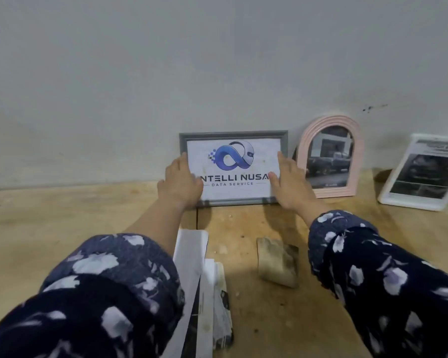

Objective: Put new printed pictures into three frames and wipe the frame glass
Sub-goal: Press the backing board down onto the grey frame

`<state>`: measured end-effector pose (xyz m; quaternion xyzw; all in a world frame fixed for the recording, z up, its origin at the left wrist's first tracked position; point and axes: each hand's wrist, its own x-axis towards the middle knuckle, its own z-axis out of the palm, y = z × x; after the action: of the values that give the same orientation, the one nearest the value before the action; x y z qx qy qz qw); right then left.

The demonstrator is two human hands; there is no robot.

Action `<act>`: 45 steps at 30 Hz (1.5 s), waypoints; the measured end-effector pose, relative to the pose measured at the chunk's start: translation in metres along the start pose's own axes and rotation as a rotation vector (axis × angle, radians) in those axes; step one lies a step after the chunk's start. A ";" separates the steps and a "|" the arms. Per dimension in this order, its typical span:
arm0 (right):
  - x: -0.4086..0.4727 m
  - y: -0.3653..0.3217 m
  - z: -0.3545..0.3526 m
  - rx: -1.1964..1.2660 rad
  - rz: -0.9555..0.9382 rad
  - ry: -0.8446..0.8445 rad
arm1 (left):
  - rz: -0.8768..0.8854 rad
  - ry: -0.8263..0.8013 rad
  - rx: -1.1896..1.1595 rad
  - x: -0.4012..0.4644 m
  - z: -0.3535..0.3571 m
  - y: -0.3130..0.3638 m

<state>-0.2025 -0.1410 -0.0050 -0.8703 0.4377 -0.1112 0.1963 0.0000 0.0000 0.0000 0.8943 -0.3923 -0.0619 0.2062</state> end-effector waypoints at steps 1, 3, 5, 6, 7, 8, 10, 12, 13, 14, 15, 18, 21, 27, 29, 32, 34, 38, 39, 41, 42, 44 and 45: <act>0.008 0.005 0.003 0.053 0.028 -0.009 | -0.052 -0.022 -0.023 0.004 0.004 0.001; 0.028 0.016 0.004 0.125 0.074 -0.037 | -0.131 -0.049 -0.077 0.020 0.015 0.000; 0.044 0.021 0.004 0.201 0.107 -0.042 | -0.197 -0.059 -0.147 0.037 0.022 -0.003; 0.051 0.022 0.002 0.244 0.117 -0.030 | -0.220 -0.049 -0.196 0.045 0.025 -0.005; 0.062 0.026 0.001 0.283 0.125 -0.012 | -0.256 -0.034 -0.249 0.058 0.032 -0.007; 0.070 0.027 0.000 0.308 0.126 -0.005 | -0.289 -0.015 -0.306 0.068 0.035 -0.007; 0.085 0.031 0.003 0.362 0.127 -0.017 | -0.372 -0.013 -0.428 0.081 0.044 -0.007; 0.098 0.031 0.006 0.442 0.145 -0.010 | -0.449 -0.025 -0.538 0.089 0.052 -0.003; 0.102 0.032 0.009 0.469 0.176 -0.005 | -0.479 -0.032 -0.575 0.093 0.056 -0.003; 0.105 0.031 0.010 0.487 0.221 -0.003 | -0.498 -0.033 -0.604 0.095 0.057 -0.002; 0.109 0.031 0.012 0.499 0.267 -0.011 | -0.520 -0.031 -0.631 0.097 0.059 -0.001; 0.116 0.032 0.016 0.536 0.322 -0.027 | -0.584 0.000 -0.714 0.098 0.061 0.002; 0.115 0.030 0.012 0.575 0.318 -0.035 | -0.663 0.024 -0.849 0.098 0.055 0.004; 0.089 0.026 -0.016 0.629 0.256 0.063 | -0.638 0.164 -0.915 0.072 0.028 0.010; 0.067 0.025 -0.029 0.655 0.245 0.102 | -0.590 0.199 -0.922 0.054 0.017 0.017; 0.031 0.029 -0.043 0.669 0.259 0.149 | -0.522 0.212 -0.919 0.021 0.007 0.027; 0.002 0.037 -0.050 0.682 0.276 0.190 | -0.492 0.173 -0.931 -0.005 0.006 0.036; -0.048 0.063 -0.069 0.740 0.362 0.258 | -0.451 0.090 -1.012 -0.055 0.015 0.064; -0.059 0.070 -0.075 0.757 0.395 0.282 | -0.446 0.081 -1.025 -0.066 0.019 0.073; -0.075 0.085 -0.088 0.809 0.453 0.338 | -0.438 0.074 -1.041 -0.082 0.024 0.093; -0.084 0.095 -0.096 0.846 0.482 0.378 | -0.425 0.063 -1.053 -0.092 0.027 0.105; -0.103 0.119 -0.111 0.902 0.546 0.453 | -0.378 0.016 -1.069 -0.110 0.032 0.130; -0.112 0.133 -0.117 0.910 0.581 0.482 | -0.355 -0.013 -1.080 -0.119 0.036 0.142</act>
<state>-0.4072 -0.1510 0.0396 -0.4933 0.5987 -0.4241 0.4673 -0.1871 -0.0108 0.0204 0.7138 -0.1501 -0.2927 0.6183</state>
